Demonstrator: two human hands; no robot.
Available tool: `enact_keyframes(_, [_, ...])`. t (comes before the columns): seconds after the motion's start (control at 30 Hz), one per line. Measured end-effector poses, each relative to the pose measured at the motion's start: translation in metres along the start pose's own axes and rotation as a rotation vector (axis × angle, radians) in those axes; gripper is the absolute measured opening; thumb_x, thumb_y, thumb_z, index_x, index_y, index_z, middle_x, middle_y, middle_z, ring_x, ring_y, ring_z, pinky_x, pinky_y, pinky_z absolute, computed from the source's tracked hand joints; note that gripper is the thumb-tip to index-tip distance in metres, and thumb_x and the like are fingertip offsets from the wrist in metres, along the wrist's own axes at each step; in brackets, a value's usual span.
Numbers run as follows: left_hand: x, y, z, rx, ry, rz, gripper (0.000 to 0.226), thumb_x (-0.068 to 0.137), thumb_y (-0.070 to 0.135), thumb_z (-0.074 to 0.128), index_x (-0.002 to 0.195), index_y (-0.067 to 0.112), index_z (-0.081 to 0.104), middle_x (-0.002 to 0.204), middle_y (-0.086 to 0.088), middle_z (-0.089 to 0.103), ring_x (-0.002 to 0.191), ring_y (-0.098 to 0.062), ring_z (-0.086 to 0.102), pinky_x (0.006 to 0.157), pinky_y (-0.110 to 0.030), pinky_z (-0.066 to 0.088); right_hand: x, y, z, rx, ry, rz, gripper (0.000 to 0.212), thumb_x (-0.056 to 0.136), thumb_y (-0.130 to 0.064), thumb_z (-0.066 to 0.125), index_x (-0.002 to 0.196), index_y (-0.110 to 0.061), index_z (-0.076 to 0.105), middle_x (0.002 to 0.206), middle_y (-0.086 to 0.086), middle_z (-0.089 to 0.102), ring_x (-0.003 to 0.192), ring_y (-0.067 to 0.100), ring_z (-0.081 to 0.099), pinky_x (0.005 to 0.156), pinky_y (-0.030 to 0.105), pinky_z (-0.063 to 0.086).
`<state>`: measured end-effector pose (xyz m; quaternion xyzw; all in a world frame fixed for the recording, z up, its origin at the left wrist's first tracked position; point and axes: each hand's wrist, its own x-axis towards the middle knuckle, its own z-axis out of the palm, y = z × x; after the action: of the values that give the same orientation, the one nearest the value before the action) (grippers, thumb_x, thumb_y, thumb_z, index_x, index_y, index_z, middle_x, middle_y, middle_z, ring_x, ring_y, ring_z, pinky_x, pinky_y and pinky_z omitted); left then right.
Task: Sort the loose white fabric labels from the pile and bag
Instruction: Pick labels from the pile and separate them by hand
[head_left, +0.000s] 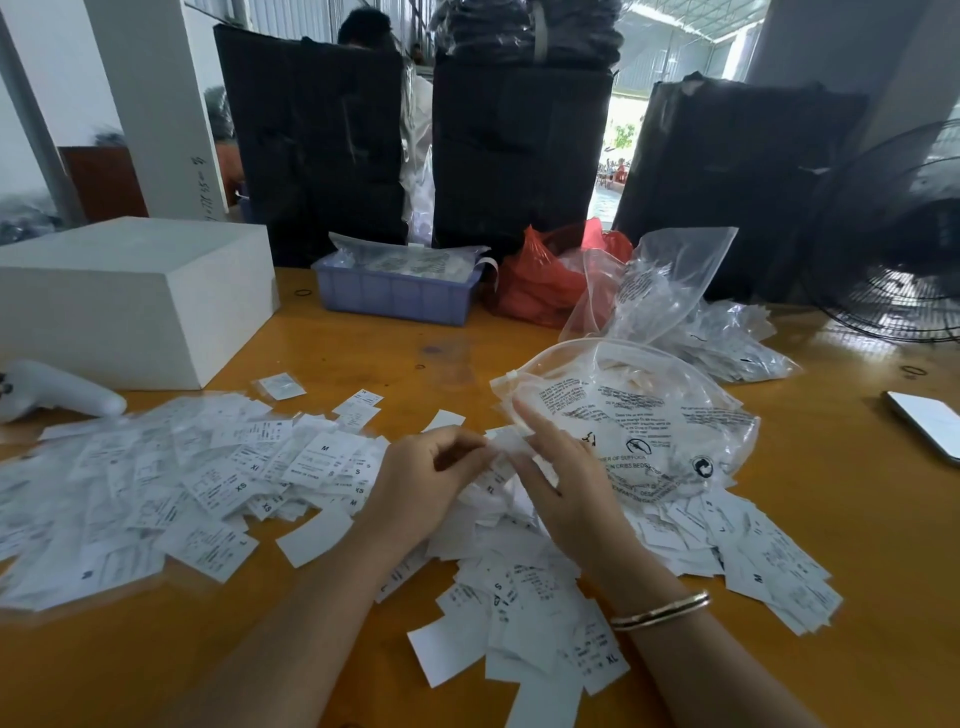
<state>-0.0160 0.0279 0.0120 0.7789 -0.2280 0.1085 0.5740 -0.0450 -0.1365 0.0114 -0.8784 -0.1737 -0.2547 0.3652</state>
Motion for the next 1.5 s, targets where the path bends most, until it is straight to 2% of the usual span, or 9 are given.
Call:
enact_keyframes(0.1, [0.002, -0.001, -0.001, -0.044, 0.050, -0.024, 0.004, 0.081, 0.034, 0.065, 0.084, 0.034, 0.068, 0.077, 0.022, 0.070, 0.074, 0.003, 0.065, 0.065, -0.010, 0.048, 0.001, 0.000, -0.003, 0.090, 0.082, 0.114, 0.032, 0.091, -0.026, 0.060, 0.100, -0.053, 0.047, 0.089, -0.029, 0.060, 0.098, 0.002, 0.059, 0.085, 0.028, 0.046])
enact_keyframes(0.17, [0.003, -0.001, 0.000, -0.032, 0.069, -0.016, 0.005, 0.083, 0.031, 0.066, 0.083, 0.035, 0.068, 0.078, 0.022, 0.070, 0.076, 0.003, 0.065, 0.065, -0.009, 0.048, 0.001, -0.003, -0.002, 0.085, 0.072, 0.064, 0.027, 0.089, -0.019, 0.064, 0.090, -0.045, 0.055, 0.082, -0.032, 0.060, 0.089, -0.008, 0.060, 0.078, 0.012, 0.045])
enact_keyframes(0.43, [0.002, -0.001, -0.006, 0.042, 0.067, -0.046, 0.014, 0.086, 0.024, 0.066, 0.081, 0.036, 0.067, 0.076, 0.027, 0.067, 0.072, 0.008, 0.062, 0.061, -0.007, 0.047, 0.002, -0.012, 0.003, 0.108, -0.115, 0.060, 0.014, 0.091, -0.021, 0.060, 0.101, -0.024, 0.069, 0.092, -0.024, 0.061, 0.091, -0.008, 0.055, 0.083, 0.016, 0.044])
enact_keyframes(0.53, [0.004, 0.000, -0.019, 0.061, 0.262, -0.099, 0.006, 0.087, 0.030, 0.063, 0.084, 0.034, 0.064, 0.067, 0.016, 0.066, 0.052, 0.005, 0.055, 0.045, -0.011, 0.043, 0.015, -0.011, -0.008, 0.069, 0.015, 0.103, 0.019, 0.092, -0.026, 0.051, 0.107, -0.029, 0.061, 0.094, -0.027, 0.054, 0.089, -0.013, 0.051, 0.081, 0.010, 0.043])
enact_keyframes(0.67, [0.009, -0.007, -0.050, 0.296, 0.600, -0.166, 0.010, 0.091, 0.026, 0.061, 0.097, 0.021, 0.067, 0.083, 0.010, 0.065, 0.068, 0.001, 0.055, 0.054, -0.012, 0.039, 0.053, 0.016, -0.036, -0.046, 0.427, 0.209, 0.023, 0.093, -0.010, 0.049, 0.106, -0.021, 0.065, 0.096, -0.013, 0.060, 0.086, 0.005, 0.059, 0.082, 0.019, 0.050])
enact_keyframes(0.8, [0.008, -0.020, -0.073, 0.582, 0.770, -0.236, 0.013, 0.092, 0.024, 0.061, 0.100, 0.018, 0.068, 0.092, -0.005, 0.070, 0.074, -0.016, 0.055, 0.072, -0.032, 0.045, 0.094, 0.065, -0.058, -0.496, 0.082, 0.569, 0.037, 0.090, -0.004, 0.044, 0.116, -0.018, 0.065, 0.117, 0.004, 0.065, 0.096, 0.024, 0.061, 0.087, 0.042, 0.051])
enact_keyframes(1.0, [0.005, -0.038, -0.073, 1.016, 0.576, -0.416, 0.029, 0.087, 0.016, 0.066, 0.116, 0.020, 0.063, 0.105, -0.009, 0.067, 0.097, -0.027, 0.053, 0.080, -0.039, 0.028, 0.086, 0.086, -0.051, -0.760, -0.463, 0.564, 0.027, 0.092, -0.027, 0.054, 0.101, -0.004, 0.064, 0.109, 0.014, 0.062, 0.099, 0.030, 0.057, 0.086, 0.036, 0.046])
enact_keyframes(1.17, [0.008, -0.031, -0.062, 1.048, 0.523, -0.267, 0.027, 0.086, 0.018, 0.065, 0.113, 0.017, 0.064, 0.114, -0.011, 0.063, 0.109, -0.032, 0.051, 0.088, -0.047, 0.033, 0.081, 0.076, -0.049, -0.727, -0.308, 0.553, 0.018, 0.087, -0.011, 0.055, 0.099, -0.010, 0.068, 0.101, 0.010, 0.064, 0.089, 0.028, 0.060, 0.079, 0.036, 0.050])
enact_keyframes(1.5, [0.006, -0.010, -0.022, 0.635, 0.156, 0.087, 0.016, 0.092, 0.018, 0.060, 0.105, 0.020, 0.069, 0.101, 0.008, 0.066, 0.100, -0.011, 0.053, 0.088, -0.027, 0.042, 0.074, 0.069, -0.053, -0.487, 0.187, 0.412, 0.015, 0.090, -0.022, 0.057, 0.087, -0.012, 0.069, 0.095, 0.002, 0.067, 0.094, 0.024, 0.055, 0.087, 0.038, 0.039])
